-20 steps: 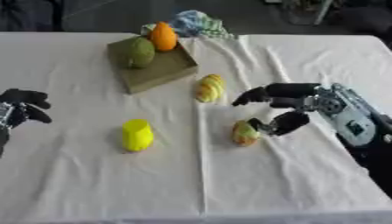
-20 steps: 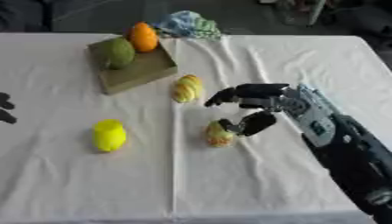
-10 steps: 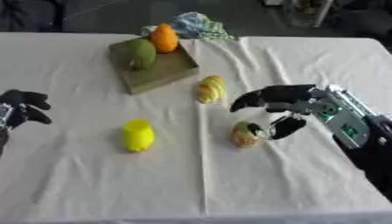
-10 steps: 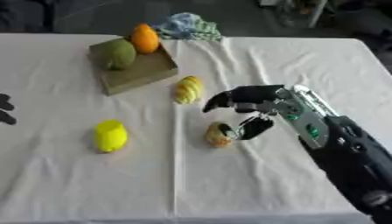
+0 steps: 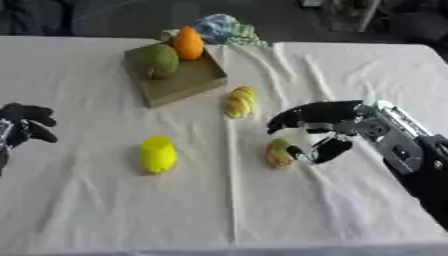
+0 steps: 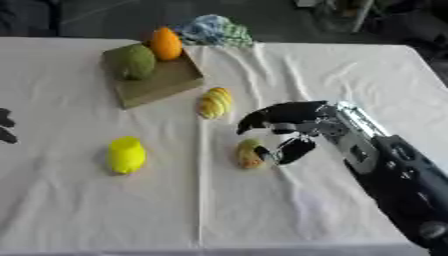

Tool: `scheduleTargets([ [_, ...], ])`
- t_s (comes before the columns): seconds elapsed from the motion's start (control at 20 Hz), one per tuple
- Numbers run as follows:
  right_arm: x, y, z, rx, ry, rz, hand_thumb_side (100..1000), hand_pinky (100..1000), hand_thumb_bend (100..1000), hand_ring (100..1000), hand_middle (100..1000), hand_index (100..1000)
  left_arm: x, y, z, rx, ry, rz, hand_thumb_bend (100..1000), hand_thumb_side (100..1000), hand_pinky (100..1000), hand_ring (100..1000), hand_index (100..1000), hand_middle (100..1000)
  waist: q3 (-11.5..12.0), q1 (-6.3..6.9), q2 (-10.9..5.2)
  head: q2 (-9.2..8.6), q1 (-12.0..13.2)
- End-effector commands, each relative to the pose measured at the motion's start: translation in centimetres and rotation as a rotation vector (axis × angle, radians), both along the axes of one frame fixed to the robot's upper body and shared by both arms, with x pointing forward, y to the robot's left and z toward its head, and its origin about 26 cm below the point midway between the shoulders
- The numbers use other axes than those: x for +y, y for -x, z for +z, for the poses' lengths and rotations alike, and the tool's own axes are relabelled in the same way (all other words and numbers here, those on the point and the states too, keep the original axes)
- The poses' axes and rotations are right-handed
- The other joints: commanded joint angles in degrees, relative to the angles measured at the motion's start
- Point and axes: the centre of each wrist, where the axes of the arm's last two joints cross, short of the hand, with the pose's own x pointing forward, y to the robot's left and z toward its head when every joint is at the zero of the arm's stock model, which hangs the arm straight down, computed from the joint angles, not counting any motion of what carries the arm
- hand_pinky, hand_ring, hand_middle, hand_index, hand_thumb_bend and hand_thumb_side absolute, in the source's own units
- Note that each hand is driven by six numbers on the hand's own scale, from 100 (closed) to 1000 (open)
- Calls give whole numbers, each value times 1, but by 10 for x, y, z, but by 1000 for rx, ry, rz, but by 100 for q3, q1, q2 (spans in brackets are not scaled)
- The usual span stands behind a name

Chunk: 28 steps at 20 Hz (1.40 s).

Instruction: Pick up objects on the table and place them in the box.

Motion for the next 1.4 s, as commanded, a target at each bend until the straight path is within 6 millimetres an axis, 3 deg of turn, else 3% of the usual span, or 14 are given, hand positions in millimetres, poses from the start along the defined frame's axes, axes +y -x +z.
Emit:
scheduleTargets([
  [0.05,-10,2,13,-16,214,188,390,1000,100,999,963,950,1,0,6,-16,-16,-8,100,949,634,521,714,568,10,-82,-163,-20,-20],
  [0.2,-15,6,8,-63,204,188,322,1000,100,1000,966,938,0,0,5,-15,-15,-8,100,949,634,521,714,569,21,-90,-171,-20,-25],
  [0.35,-17,8,2,-119,171,190,323,1000,119,1000,958,926,0,0,5,-16,-14,-10,100,948,635,522,714,570,28,-91,-176,-20,-26],
  [0.75,-15,3,-16,-187,159,217,481,1000,165,989,938,875,-1,0,6,-19,-13,-15,100,950,635,523,715,570,41,-79,-158,-20,-44],
  [1.15,-19,-1,-34,-179,77,200,545,974,168,894,811,729,0,0,6,-17,-12,-13,100,951,634,523,715,570,33,-70,-145,-20,-45],
  [1.4,-21,-4,-41,-159,17,164,501,866,100,795,696,606,0,0,6,-20,-11,-11,100,951,634,523,715,570,30,-51,-134,-20,-39],
])
